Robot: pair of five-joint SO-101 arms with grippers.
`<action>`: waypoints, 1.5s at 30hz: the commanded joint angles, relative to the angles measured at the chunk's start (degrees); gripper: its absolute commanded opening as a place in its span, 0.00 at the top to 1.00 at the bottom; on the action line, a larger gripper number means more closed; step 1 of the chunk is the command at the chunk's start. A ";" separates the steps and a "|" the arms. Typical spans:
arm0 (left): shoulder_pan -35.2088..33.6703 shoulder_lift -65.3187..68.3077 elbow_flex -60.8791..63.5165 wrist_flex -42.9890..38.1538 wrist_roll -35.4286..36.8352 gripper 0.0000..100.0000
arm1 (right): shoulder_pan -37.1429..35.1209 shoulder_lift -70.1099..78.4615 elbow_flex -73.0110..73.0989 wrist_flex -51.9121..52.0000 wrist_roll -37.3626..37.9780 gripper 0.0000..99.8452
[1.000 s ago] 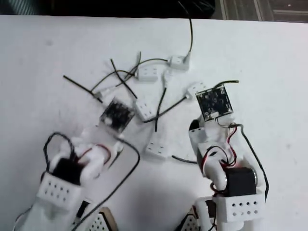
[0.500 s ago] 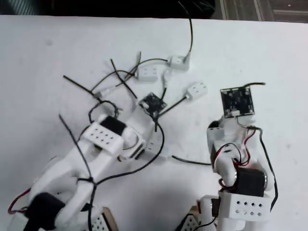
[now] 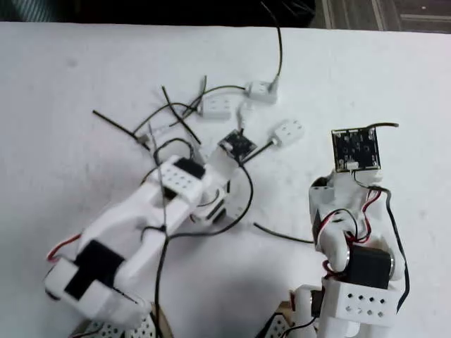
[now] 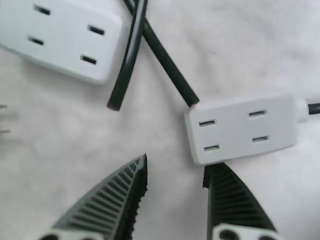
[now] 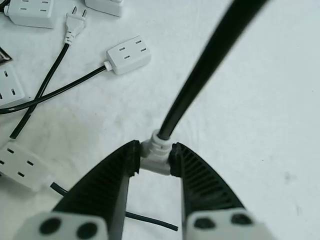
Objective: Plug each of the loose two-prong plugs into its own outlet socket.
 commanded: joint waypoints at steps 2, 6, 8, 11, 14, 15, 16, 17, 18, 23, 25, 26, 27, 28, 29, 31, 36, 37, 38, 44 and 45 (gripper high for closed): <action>-0.40 4.26 -8.09 3.16 0.79 0.80 | 0.66 -0.75 -0.88 0.04 0.00 0.98; -1.63 4.97 -10.64 3.16 0.79 0.80 | 0.66 -0.75 -0.88 0.04 0.00 0.98; -3.30 4.88 -11.87 3.16 0.79 0.80 | 0.57 -0.75 -0.88 0.04 0.00 0.98; -6.20 4.88 -13.27 3.25 0.79 0.80 | 0.31 -0.75 -0.79 0.04 0.00 0.98; -7.08 4.88 -13.45 3.25 0.70 0.80 | 0.31 -0.75 -0.79 0.04 0.00 0.98; -6.90 4.88 -13.45 3.25 0.70 0.80 | 0.31 -0.75 -0.79 0.04 0.00 0.98; -6.64 4.88 -13.45 3.25 0.70 0.80 | 0.31 -0.75 -0.79 0.04 0.00 0.98; -6.46 4.79 -13.45 3.25 0.70 0.80 | 0.31 -0.75 -0.79 0.04 0.00 0.98; -6.46 4.18 -13.45 3.25 0.70 0.80 | 0.31 -0.75 -0.79 0.04 0.00 0.98; -6.99 -6.11 -15.47 9.05 0.62 0.80 | 0.31 -0.75 -0.79 0.13 0.00 0.98; -6.64 -10.59 -16.35 9.67 0.79 0.80 | 0.22 -0.75 -0.79 0.13 0.00 0.98; -6.46 -11.91 -16.44 9.14 0.79 0.80 | 0.22 -0.75 -0.79 0.13 0.00 0.98; -5.93 -12.18 -16.53 8.00 0.79 0.80 | 0.22 -0.75 -0.79 0.13 -0.09 0.98; -5.67 -11.56 -16.70 7.03 0.79 0.80 | 0.22 -0.75 -0.79 0.13 -0.09 0.98; -5.41 -10.33 -16.88 6.07 0.79 0.80 | 0.22 -0.75 -0.79 0.13 -0.18 0.98; -4.88 -6.37 -17.05 3.96 0.53 0.80 | 0.22 -0.75 -0.79 0.13 -0.18 0.98; -2.51 5.76 -25.67 5.80 0.35 0.80 | 0.22 -0.75 -0.79 0.13 -0.26 0.98; -2.15 7.87 -28.04 6.51 0.35 0.80 | 0.22 -0.75 -0.79 0.13 -0.26 0.98; -1.80 9.80 -30.24 7.12 0.35 0.80 | 0.22 -0.75 -0.79 0.13 -0.26 0.98; -0.92 20.35 -39.21 9.32 0.26 0.80 | 0.22 -0.75 -0.79 0.13 -0.26 0.98; -1.01 22.20 -40.26 10.02 0.26 0.80 | 0.22 -0.75 -0.79 0.13 -0.26 0.98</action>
